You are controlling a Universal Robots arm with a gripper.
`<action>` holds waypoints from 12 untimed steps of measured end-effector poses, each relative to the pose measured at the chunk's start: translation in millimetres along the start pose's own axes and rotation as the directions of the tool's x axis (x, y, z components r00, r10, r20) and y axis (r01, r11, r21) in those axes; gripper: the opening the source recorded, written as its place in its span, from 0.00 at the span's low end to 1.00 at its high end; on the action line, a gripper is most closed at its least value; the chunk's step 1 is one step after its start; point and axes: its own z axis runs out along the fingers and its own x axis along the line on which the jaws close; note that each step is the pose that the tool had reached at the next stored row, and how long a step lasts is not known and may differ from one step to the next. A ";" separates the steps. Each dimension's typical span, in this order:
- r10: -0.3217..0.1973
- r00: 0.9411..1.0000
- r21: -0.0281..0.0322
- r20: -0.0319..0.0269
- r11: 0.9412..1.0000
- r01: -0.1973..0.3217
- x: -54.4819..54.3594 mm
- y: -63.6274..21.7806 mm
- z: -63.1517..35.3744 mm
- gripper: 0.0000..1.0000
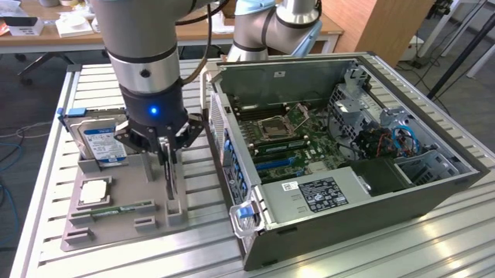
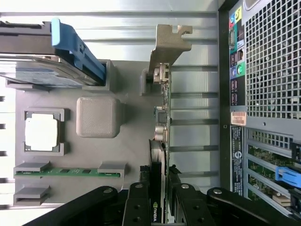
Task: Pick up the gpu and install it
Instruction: 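Pick up the gpu and move the gpu toward the slot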
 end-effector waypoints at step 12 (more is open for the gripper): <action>0.000 1.000 0.000 0.000 1.000 0.000 -2.0 1.6 -35.6 0.26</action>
